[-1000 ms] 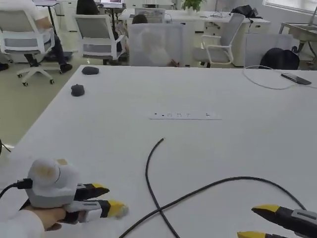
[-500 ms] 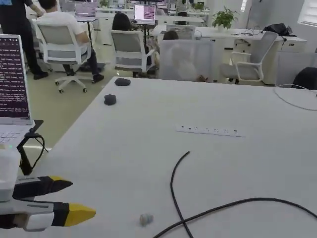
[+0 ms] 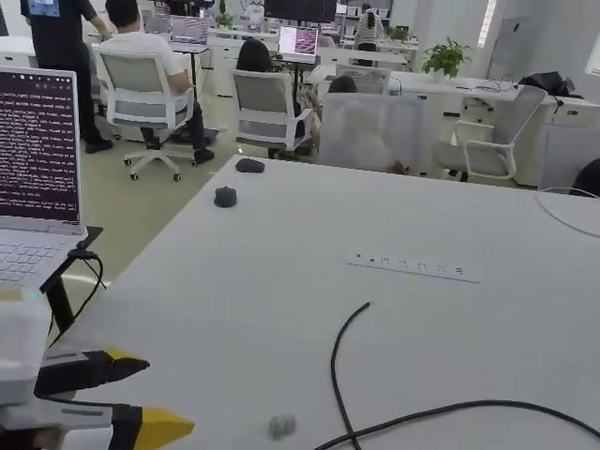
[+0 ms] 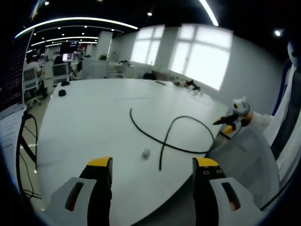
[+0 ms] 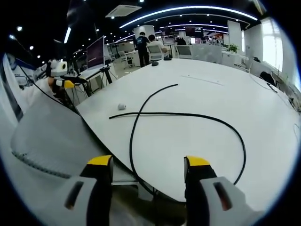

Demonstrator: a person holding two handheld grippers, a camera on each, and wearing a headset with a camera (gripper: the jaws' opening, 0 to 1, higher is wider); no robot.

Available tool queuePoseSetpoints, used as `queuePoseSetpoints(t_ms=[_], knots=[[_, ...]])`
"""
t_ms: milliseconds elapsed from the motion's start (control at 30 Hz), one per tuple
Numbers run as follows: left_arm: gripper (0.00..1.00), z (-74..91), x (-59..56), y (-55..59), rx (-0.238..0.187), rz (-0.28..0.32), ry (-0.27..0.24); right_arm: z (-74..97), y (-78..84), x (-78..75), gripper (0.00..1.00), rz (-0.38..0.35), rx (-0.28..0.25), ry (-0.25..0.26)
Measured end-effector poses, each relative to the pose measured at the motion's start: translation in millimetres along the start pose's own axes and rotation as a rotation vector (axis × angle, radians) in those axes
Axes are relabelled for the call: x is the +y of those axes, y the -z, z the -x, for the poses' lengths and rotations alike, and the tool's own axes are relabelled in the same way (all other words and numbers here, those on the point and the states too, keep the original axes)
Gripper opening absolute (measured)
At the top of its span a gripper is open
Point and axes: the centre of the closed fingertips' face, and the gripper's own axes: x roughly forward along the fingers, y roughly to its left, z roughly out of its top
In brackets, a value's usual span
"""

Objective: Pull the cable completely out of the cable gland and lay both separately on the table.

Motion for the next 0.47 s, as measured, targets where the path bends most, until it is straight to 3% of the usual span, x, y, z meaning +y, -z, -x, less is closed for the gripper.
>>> queuePoseSetpoints(t_ms=[167,467], knots=[[0.69,-3.1,-4.6,2.5,0.006,-0.004,0.016,0.0,2.0,0.4,0.63,-0.008,-0.005,0.004],[0.67,-2.6,-5.8,3.6,-0.002,-0.001,0.017,0.9,13.6,2.7,0.62,-0.008,0.037,-0.002]])
